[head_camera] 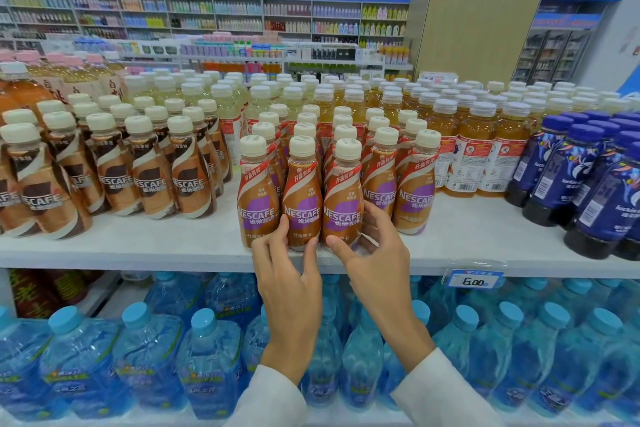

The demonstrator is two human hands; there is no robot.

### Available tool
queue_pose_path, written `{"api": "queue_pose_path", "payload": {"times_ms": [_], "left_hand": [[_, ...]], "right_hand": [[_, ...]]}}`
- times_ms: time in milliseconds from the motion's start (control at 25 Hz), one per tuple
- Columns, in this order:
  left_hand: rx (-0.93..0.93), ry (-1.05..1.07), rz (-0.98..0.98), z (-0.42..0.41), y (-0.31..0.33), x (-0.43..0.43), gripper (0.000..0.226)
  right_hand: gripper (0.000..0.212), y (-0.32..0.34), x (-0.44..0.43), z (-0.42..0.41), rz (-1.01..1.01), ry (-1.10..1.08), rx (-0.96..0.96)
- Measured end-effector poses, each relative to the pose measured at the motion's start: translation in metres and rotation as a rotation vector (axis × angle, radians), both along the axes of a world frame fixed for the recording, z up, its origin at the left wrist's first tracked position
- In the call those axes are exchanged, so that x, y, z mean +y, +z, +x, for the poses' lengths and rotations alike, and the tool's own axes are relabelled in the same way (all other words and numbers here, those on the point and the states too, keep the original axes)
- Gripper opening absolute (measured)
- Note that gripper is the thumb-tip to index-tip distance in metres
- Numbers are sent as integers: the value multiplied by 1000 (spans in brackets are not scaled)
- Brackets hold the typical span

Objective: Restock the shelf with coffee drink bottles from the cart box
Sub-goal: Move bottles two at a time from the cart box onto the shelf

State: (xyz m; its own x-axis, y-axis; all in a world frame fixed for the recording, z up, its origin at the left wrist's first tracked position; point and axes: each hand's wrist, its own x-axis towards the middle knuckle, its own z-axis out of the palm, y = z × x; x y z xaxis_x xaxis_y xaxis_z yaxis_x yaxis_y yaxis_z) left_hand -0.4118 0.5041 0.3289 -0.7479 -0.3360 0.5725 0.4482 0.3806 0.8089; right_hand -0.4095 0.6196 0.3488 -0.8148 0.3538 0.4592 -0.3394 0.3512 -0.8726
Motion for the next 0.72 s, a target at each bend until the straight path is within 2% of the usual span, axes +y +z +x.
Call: {"api": "queue_pose_path", "payload": {"times_ms": [440,720], "left_hand": [[-25,-25,10,3,2,-1,51],[7,-38,-23,-1,-3,-5,51]], "right_hand": [[66,2,-4,4,2,-26,-13],[73,-2,-10,6,16,-56,-30]]}}
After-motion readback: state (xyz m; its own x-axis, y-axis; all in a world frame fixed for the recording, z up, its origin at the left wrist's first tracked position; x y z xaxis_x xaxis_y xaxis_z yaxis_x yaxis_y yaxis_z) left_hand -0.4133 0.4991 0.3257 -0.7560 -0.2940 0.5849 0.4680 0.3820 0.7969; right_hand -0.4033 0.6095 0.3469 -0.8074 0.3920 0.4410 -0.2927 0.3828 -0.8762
